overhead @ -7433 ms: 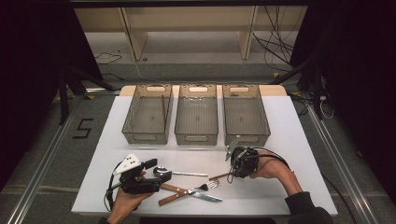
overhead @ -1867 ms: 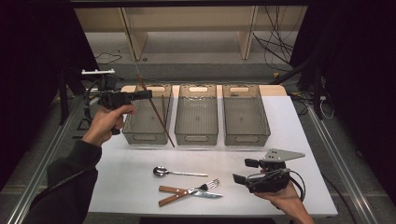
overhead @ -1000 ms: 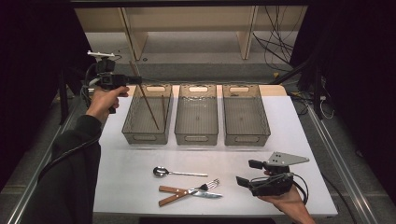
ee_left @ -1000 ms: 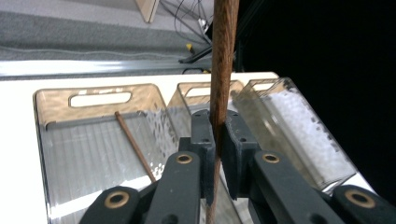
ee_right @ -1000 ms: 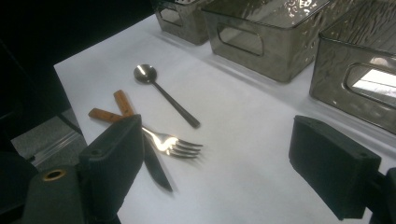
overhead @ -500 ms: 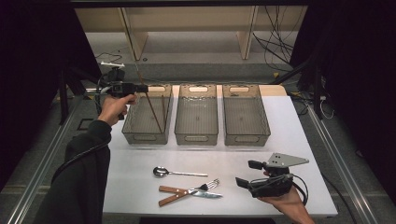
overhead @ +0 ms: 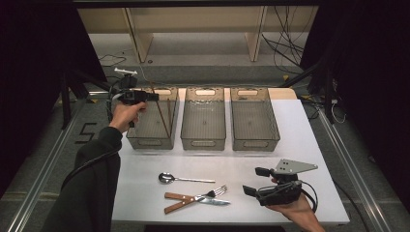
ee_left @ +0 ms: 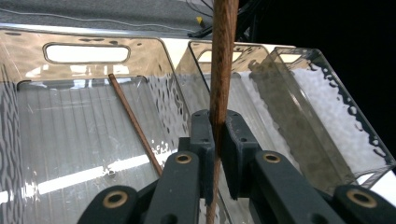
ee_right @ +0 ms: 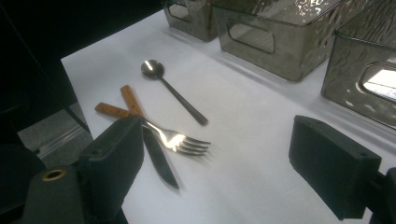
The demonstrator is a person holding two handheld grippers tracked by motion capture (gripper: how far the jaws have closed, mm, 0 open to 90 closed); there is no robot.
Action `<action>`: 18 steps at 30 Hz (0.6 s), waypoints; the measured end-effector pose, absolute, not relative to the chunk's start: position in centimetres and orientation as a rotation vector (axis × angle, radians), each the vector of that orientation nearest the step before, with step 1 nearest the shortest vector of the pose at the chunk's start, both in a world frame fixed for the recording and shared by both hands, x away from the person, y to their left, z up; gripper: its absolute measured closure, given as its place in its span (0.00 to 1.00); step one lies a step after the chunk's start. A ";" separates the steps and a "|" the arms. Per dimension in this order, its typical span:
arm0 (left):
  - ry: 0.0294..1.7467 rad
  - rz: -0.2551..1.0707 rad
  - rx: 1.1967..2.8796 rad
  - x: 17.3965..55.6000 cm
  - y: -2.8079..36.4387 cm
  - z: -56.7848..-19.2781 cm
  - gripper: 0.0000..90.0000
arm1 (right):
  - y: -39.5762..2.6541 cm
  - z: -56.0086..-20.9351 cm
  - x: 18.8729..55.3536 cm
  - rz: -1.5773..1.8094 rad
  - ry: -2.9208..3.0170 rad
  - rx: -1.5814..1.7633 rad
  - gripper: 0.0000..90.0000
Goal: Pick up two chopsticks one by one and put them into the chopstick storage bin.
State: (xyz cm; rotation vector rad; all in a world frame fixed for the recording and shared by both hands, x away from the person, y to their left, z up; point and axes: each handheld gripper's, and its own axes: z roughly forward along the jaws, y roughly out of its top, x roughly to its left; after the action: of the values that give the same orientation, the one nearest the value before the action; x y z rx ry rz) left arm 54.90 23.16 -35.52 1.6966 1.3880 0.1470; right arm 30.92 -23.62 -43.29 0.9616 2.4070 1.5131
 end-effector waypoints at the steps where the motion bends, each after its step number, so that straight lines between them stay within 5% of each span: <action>1: 1.391 0.149 1.692 54.9 23.0 -35.5 0.92 | -23.6 -43.3 30.9 1.513 2.406 0.961 0.21; 5: 1.396 0.179 1.703 54.9 22.9 -35.5 0.91 | -23.7 -43.3 30.9 1.517 2.405 0.960 0.21; 11: 1.438 0.202 1.697 55.1 22.7 -35.6 0.54 | -23.7 -43.3 30.9 1.517 2.409 0.960 0.21; 18: 1.440 0.238 1.705 54.7 22.7 -35.0 0.33 | -23.7 -43.3 31.0 1.525 2.410 0.968 0.21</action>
State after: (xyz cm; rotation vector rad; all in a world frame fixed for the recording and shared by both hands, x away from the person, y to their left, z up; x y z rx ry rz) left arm 54.67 22.68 -34.97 1.7051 1.4403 0.2382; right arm 30.98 -23.72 -43.33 0.9682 2.4099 1.5246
